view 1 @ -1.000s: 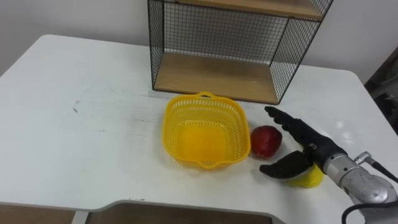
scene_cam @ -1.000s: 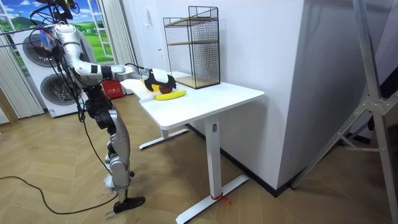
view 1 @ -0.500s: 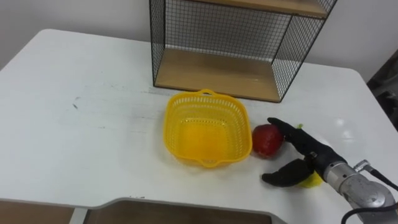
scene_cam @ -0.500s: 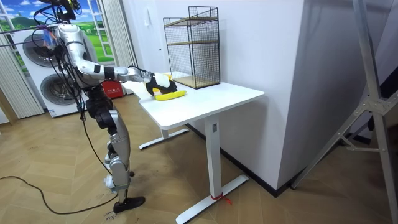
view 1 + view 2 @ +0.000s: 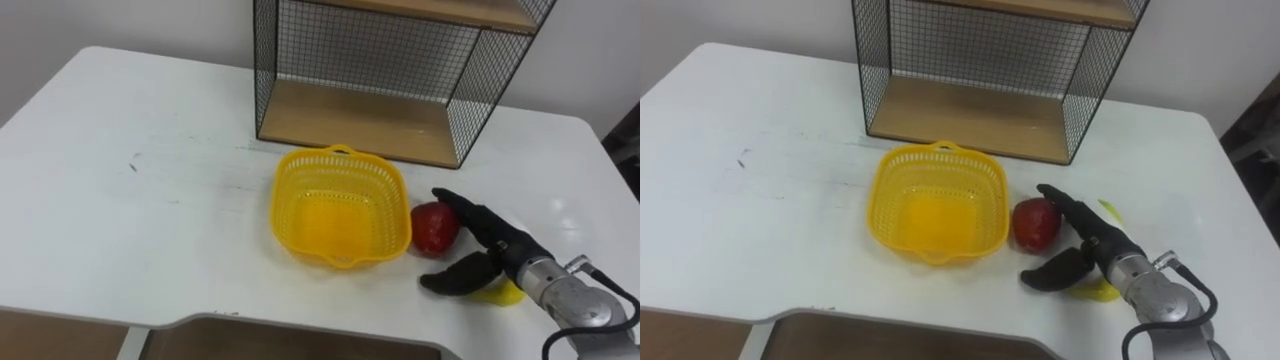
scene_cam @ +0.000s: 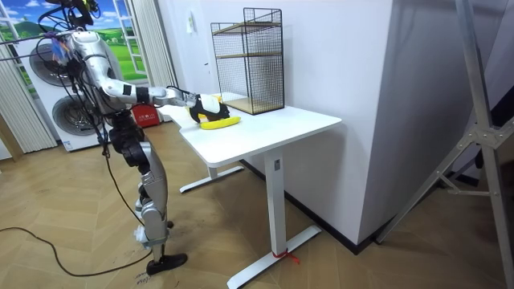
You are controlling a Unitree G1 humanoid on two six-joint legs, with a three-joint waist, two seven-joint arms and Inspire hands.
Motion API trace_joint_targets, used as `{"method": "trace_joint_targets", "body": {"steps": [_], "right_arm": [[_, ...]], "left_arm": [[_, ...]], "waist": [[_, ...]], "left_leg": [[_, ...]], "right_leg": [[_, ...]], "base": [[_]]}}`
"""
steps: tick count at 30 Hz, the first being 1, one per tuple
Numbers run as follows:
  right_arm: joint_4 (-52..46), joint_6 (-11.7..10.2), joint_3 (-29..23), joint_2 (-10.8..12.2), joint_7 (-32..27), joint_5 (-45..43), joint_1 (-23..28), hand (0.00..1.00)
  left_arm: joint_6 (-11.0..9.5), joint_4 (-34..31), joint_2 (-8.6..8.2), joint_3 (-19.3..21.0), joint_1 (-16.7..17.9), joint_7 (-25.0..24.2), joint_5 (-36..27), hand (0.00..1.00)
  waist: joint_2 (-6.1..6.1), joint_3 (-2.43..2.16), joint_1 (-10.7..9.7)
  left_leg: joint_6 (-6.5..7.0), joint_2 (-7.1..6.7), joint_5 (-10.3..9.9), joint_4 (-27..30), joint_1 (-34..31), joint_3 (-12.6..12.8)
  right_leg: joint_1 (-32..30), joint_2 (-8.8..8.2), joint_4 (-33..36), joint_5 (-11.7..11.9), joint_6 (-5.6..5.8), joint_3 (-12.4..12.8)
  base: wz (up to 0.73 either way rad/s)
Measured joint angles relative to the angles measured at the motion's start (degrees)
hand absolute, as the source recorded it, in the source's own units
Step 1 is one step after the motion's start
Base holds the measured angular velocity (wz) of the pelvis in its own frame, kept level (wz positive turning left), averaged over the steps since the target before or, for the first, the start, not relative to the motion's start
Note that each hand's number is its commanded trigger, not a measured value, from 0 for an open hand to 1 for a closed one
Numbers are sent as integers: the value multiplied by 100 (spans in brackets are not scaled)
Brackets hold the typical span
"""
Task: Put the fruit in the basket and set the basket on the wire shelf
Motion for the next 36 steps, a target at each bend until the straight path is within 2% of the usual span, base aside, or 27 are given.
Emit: {"method": "trace_joint_targets", "body": {"steps": [2,3,4,5,8,16,30,36], "right_arm": [[2,8,-2,14,-58,2,-3,1],[2,8,-3,14,-65,2,-7,61],[13,9,-3,14,-95,2,-15,86],[44,8,-4,14,-115,2,-39,100],[129,9,-4,21,-264,-7,-105,100],[489,43,2,38,-546,-9,-463,100],[498,48,25,80,-540,3,-462,100],[497,49,24,83,-549,15,-450,100]], "left_arm": [[65,0,-2,1,3,-51,2,0],[83,0,-3,0,3,-68,1,0],[92,0,-6,0,4,-95,3,0],[93,0,-14,0,6,-101,3,0],[93,0,-29,0,5,-104,7,0],[93,0,-32,0,6,-113,29,0],[95,5,-35,0,13,-118,30,0],[110,13,-33,22,17,-115,30,0]], "waist": [[13,-8,-1],[18,-11,-2],[31,-19,-3],[47,-29,-4],[77,-48,-4],[74,-51,6],[54,-41,8],[-1,-40,-3]], "left_leg": [[0,0,0,39,-24,-18],[0,0,0,57,-32,-24],[0,0,0,65,-45,-35],[0,0,0,68,-50,-39],[0,0,1,73,-48,-43],[0,-1,0,66,-48,-50],[0,-2,0,62,-70,-59],[0,-2,0,62,-72,-65]], "right_leg": [[-10,0,0,1,-2,-19],[-13,0,0,2,-3,-24],[-15,2,1,3,-5,-32],[-16,2,3,4,-7,-35],[-11,2,7,5,-7,-37],[-4,2,-2,4,-7,-46],[-7,1,-18,3,-6,-58],[-6,1,-23,3,-5,-64]], "base": [[3],[4],[3],[0],[0],[0],[0],[0]]}}
